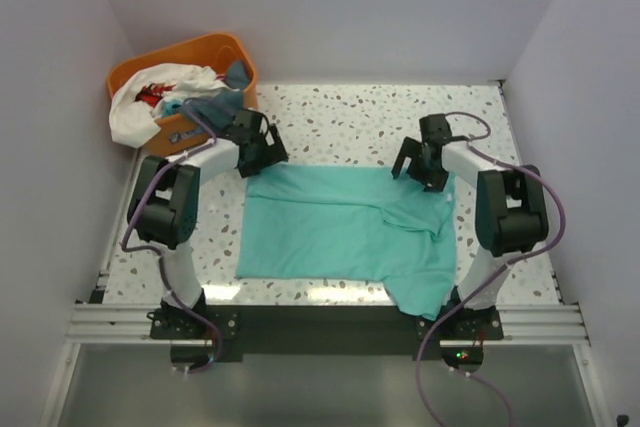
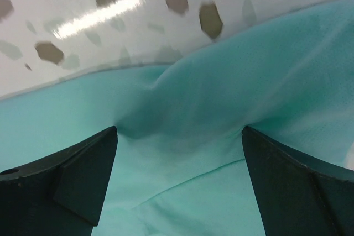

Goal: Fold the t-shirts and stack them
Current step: Fold the tshirt

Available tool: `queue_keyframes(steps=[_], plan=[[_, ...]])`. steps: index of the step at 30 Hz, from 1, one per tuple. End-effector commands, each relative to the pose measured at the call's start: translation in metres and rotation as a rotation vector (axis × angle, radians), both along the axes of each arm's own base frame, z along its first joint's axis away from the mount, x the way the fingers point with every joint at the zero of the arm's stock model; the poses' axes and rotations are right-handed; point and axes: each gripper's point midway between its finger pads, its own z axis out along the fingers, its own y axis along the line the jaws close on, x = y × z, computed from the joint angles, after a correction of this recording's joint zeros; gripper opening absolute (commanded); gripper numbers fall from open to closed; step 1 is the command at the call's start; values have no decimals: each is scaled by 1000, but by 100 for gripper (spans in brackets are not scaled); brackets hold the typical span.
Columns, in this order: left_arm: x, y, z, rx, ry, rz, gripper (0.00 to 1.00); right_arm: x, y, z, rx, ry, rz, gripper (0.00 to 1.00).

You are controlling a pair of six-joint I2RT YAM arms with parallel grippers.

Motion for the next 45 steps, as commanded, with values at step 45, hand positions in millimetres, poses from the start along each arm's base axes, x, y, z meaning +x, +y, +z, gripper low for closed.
queue_keyframes(steps=[45], plan=[[-242,24,14,-87,78,116,94,-177,-42,65,60,-253,-253,99]])
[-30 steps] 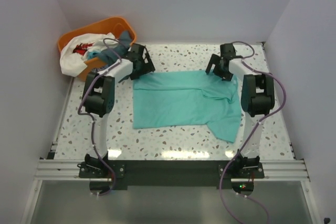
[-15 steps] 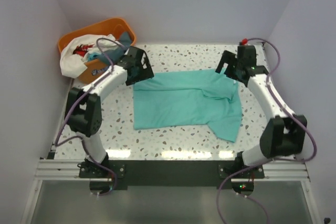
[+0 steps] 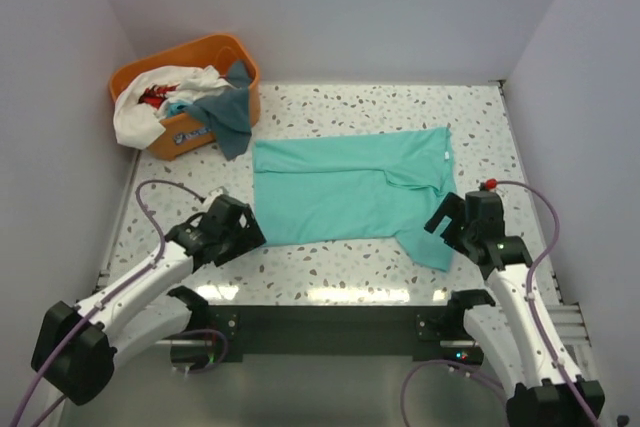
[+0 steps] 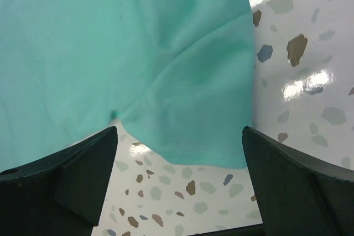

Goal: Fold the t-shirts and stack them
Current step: Fold the tshirt

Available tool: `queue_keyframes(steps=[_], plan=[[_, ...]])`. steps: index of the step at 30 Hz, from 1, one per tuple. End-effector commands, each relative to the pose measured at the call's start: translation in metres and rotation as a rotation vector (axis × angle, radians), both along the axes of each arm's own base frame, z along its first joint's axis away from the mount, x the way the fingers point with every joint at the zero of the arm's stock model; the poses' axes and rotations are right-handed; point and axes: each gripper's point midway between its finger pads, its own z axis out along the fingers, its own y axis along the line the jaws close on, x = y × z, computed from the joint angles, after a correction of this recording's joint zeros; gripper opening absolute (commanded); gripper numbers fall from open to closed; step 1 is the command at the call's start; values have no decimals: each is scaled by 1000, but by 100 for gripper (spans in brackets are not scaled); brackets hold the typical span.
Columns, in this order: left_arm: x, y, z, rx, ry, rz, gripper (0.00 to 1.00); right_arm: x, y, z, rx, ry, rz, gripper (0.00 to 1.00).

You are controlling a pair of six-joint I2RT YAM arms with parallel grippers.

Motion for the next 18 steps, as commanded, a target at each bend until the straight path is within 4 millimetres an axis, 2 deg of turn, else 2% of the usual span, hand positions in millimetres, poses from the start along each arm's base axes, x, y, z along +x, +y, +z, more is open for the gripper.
queue_keyframes(steps=[1,4,7,8,10,12,15,18], plan=[[-15,-9,-15,-131,6,67,90,-15,9,-16,123,-4,-99,99],[-16,-13,-27,-147,34,79,82,-13,17,-25,208,-16,-160,99],[-20,-9,-41,-107,88,92,72,-25,15,-46,211,42,-204,99],[-18,-7,-44,-94,87,97,66,-24,16,-48,225,40,-220,99],[-21,-5,-51,-73,124,110,62,-28,14,-54,221,49,-234,99],[-21,-7,-56,-76,127,110,60,-30,11,-54,211,45,-251,99],[-11,-13,-53,-99,99,102,60,-33,8,-54,203,43,-262,99],[-5,-15,-54,-78,105,102,49,-34,3,-54,181,44,-281,98]])
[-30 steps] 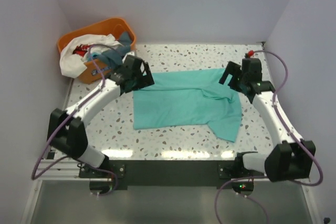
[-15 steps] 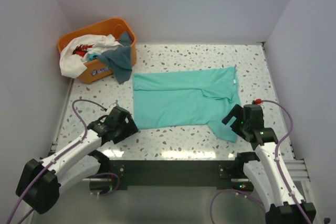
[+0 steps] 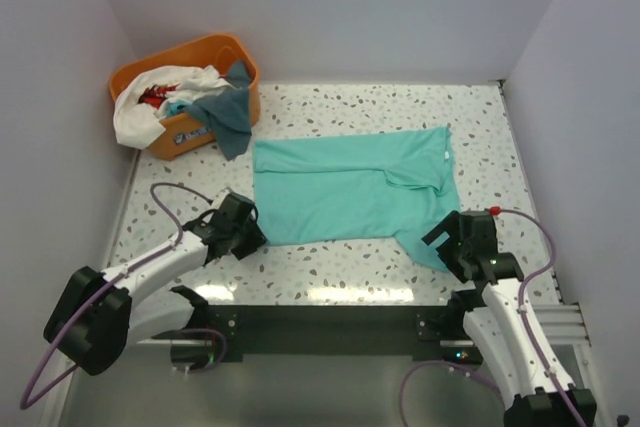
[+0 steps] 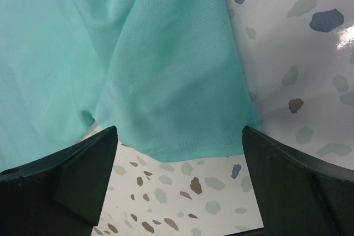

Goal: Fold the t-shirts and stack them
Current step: Fold the tshirt

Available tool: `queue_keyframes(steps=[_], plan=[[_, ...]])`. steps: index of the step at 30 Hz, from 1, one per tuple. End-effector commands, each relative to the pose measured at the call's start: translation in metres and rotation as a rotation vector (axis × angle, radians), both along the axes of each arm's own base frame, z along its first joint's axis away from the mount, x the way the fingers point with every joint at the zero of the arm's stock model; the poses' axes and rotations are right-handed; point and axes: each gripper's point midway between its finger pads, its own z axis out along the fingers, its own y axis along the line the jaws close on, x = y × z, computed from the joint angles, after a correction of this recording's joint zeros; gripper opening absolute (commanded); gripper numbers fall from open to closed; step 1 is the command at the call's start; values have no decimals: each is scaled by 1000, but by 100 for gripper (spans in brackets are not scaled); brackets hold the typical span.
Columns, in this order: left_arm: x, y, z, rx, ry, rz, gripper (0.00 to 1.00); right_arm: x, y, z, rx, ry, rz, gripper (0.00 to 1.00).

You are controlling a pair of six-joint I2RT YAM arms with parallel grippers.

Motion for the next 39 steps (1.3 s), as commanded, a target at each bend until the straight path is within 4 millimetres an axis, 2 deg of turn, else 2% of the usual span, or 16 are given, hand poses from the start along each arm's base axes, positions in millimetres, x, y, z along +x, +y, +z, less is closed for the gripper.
queue_keyframes(steps=[1,2,4,5,10,15,19,20,25,27,30,31,32,33,36,39], plan=[[-2,3,-14,38,45,8,45,0,-10,1,-24,-2,-68,99],[-2,3,-14,43,52,9,33,-1,-11,-1,-28,6,-75,98],[-1,2,-15,44,56,1,17,-3,-12,-4,-31,14,-77,95],[0,3,-15,51,53,10,0,-5,-13,-5,-36,21,-79,94],[6,7,-10,73,34,32,0,-9,-14,-15,-44,48,-81,85],[8,6,-7,71,32,33,0,-30,-7,-24,-17,145,-54,84],[8,6,-5,66,30,39,0,-31,-5,-13,-5,124,-39,82],[8,6,-5,66,30,39,0,-33,-8,-15,-21,127,-51,81],[9,4,-2,60,29,38,0,-27,3,-29,42,111,-39,70],[10,5,1,64,25,41,0,-21,0,-26,23,83,-38,62],[14,5,7,72,14,43,0,-19,3,-28,28,85,-11,27],[14,7,8,79,10,45,0,-19,3,-27,26,84,-5,10],[18,5,13,75,-2,42,0,-16,3,-26,24,75,-3,2],[20,4,14,74,-7,43,0,-14,2,-23,19,66,-1,0],[29,-2,24,51,-36,38,0,4,0,5,-1,-17,3,0],[38,-7,33,48,-60,31,0,18,-5,24,-42,-71,13,0]])
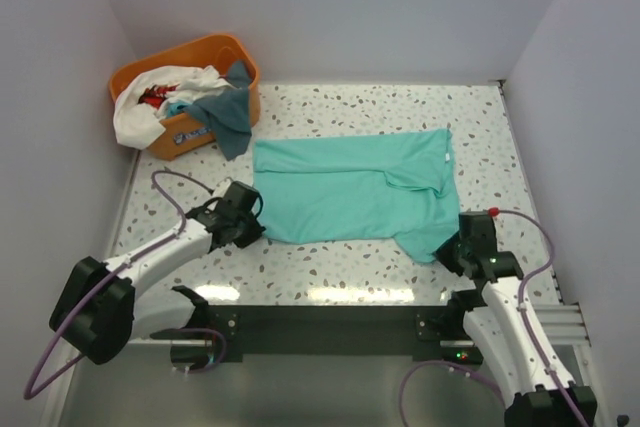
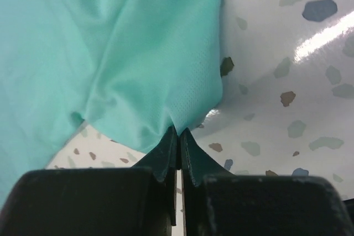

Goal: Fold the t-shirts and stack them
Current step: Fold the tshirt

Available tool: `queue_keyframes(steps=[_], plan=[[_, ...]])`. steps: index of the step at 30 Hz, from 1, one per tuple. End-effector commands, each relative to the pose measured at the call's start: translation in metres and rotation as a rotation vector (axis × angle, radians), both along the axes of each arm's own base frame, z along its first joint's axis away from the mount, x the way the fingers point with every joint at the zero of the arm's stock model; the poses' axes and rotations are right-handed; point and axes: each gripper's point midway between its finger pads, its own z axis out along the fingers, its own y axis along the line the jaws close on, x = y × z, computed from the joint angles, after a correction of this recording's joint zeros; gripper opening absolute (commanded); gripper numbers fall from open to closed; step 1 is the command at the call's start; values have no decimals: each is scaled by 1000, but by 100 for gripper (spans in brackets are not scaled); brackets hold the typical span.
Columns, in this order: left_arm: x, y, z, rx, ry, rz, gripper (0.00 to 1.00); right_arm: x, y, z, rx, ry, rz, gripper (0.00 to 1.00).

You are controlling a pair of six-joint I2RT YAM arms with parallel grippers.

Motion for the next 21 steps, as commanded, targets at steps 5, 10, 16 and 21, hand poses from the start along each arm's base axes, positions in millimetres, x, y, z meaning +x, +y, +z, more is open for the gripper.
queue_keyframes(steps=[5,10,16,21], plan=[[37,-6,31,27,-75,19,0,67,-1,65,-43,-193,38,0],[62,1,44,24,-91,62,0,120,-2,90,-69,-279,20,0],[95,16,50,30,-95,110,0,179,-10,105,-137,-301,3,0],[118,22,45,65,-75,136,0,216,-20,104,-208,-276,-19,0]])
